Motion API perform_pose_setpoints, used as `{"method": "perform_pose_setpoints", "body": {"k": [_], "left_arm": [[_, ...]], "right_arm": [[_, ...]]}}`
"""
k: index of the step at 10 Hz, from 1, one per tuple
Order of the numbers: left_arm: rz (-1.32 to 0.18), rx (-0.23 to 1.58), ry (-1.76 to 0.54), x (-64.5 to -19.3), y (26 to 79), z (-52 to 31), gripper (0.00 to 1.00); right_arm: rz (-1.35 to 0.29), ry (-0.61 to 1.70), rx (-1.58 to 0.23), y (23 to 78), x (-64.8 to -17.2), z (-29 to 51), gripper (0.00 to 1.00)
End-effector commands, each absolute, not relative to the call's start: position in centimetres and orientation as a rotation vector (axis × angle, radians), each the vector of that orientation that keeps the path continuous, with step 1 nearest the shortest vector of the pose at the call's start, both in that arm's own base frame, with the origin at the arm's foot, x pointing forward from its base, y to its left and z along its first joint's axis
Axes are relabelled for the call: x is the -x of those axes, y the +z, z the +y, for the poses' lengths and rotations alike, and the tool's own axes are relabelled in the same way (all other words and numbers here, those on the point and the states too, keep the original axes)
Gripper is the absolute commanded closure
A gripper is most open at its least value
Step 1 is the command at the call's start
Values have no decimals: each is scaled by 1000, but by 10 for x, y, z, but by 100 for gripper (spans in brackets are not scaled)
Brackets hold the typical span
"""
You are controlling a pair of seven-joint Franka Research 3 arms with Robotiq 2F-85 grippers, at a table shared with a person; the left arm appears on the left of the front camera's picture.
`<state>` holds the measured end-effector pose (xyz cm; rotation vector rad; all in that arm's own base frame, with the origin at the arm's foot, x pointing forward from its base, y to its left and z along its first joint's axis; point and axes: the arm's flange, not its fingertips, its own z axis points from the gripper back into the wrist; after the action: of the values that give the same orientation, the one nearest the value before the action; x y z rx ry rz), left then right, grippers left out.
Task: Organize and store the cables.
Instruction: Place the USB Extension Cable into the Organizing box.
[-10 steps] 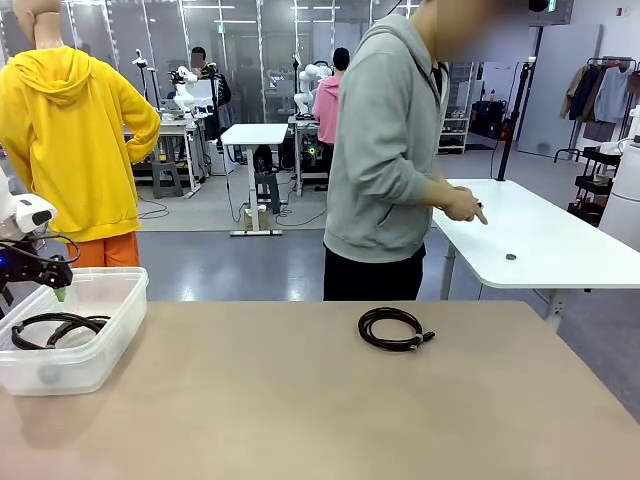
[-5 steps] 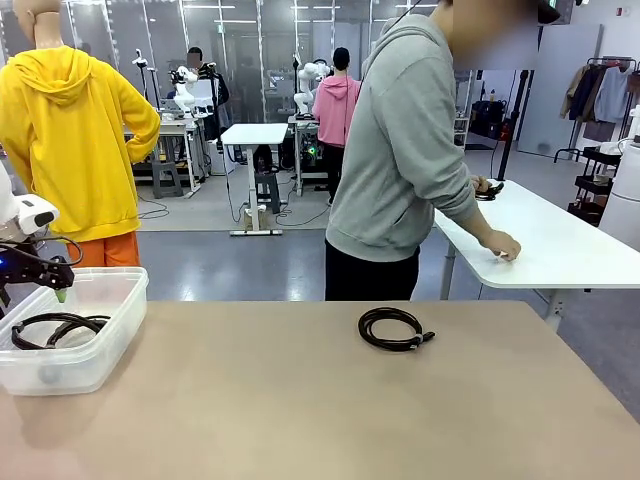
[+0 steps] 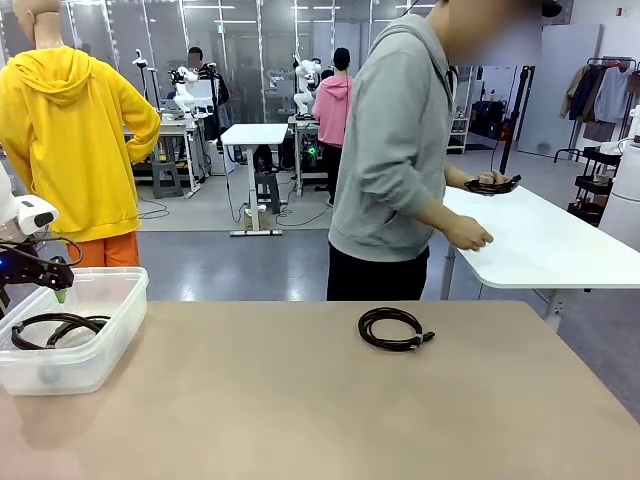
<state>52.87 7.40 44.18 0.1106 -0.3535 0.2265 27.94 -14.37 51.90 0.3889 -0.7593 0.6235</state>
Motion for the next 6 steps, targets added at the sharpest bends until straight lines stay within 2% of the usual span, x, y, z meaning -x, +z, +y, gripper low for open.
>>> {"method": "perform_pose_setpoints", "body": {"k": [1,6], "left_arm": [[-356,-102,220,-532,443,78,0],[-356,-102,220,-532,443,78,0]], "right_arm": [[-767,640,-395,519,-279,-144,0],[-767,640,-395,519,-279,-144,0]]}}
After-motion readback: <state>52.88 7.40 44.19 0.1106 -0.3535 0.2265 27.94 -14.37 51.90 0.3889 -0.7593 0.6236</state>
